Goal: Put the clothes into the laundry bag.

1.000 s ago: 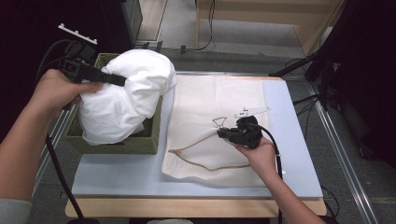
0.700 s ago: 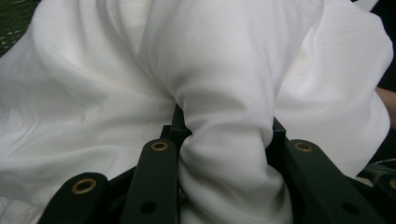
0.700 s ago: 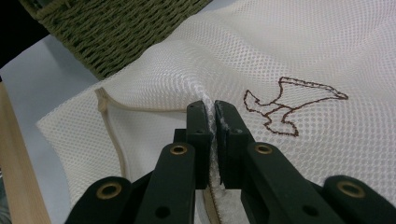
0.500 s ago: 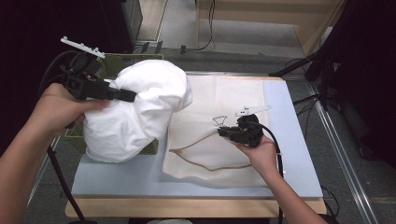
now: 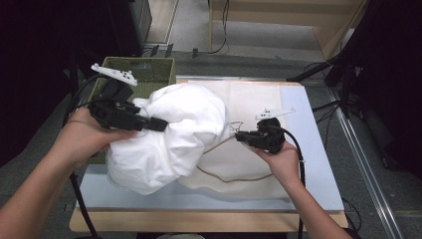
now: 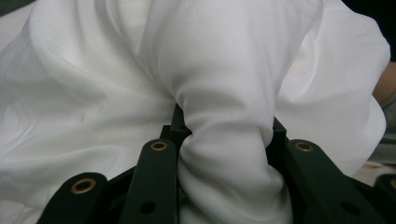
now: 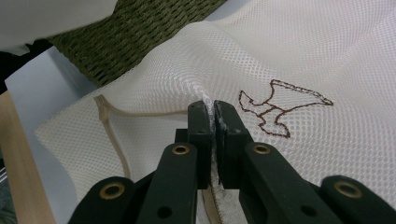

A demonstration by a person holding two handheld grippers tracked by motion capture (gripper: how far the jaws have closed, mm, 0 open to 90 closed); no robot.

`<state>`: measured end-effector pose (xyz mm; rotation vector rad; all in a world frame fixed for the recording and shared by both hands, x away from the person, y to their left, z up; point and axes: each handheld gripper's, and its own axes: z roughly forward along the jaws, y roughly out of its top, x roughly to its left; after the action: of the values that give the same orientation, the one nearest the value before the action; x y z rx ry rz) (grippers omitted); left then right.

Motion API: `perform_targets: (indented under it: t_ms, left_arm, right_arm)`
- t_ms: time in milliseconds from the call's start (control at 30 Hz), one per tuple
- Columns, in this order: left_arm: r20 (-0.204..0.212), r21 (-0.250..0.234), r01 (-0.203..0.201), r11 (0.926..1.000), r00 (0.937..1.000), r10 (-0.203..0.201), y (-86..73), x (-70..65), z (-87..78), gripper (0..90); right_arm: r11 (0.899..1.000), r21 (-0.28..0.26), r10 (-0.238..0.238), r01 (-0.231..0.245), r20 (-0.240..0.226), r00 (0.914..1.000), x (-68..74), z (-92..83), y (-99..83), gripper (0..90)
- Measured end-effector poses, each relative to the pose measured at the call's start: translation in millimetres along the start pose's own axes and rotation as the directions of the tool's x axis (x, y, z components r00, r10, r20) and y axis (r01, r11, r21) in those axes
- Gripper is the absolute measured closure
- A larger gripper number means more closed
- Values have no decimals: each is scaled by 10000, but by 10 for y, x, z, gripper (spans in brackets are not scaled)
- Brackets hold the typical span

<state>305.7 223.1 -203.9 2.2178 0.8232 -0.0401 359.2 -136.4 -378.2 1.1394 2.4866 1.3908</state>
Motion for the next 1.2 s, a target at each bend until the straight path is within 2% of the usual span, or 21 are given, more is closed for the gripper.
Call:
perform_targets:
  t_ms: [133, 267, 400, 600, 800, 967, 1200]
  left_arm:
    - [182, 77, -93, 9999, 9998, 92, -37, -48, 138, 680]
    - [410, 41, -18, 10000, 9992, 16, -94, -72, 265, 681]
    - [515, 150, -200, 9997, 9985, 192, -138, -135, 381, 680]
    - [689, 339, -69, 9994, 9976, 45, -266, -99, 578, 679]
    - [878, 527, -91, 9986, 9961, 45, -375, -127, 759, 679]
    - [1111, 515, 4, 9987, 9938, -61, -428, -152, 877, 680]
    - [1548, 628, -36, 9980, 9879, -62, -479, -269, 1018, 679]
  right_arm:
    - [10000, 16, -30, 30, 39, 10000, 9, 7, 1, 874]
    - [10000, -32, -53, 54, 79, 10000, 1, -10, 10, 876]
    - [10000, -51, 28, -28, 85, 10000, 3, -31, 28, 876]
    - [10000, -83, -10, 11, 112, 9999, 2, -53, 39, 876]
    - [9999, -110, 16, -14, 119, 9999, -2, -61, 46, 876]
    - [9999, -125, 28, -27, 127, 9999, 6, -70, 53, 876]
    - [9997, -189, 165, -161, 178, 9997, -19, -94, 64, 876]
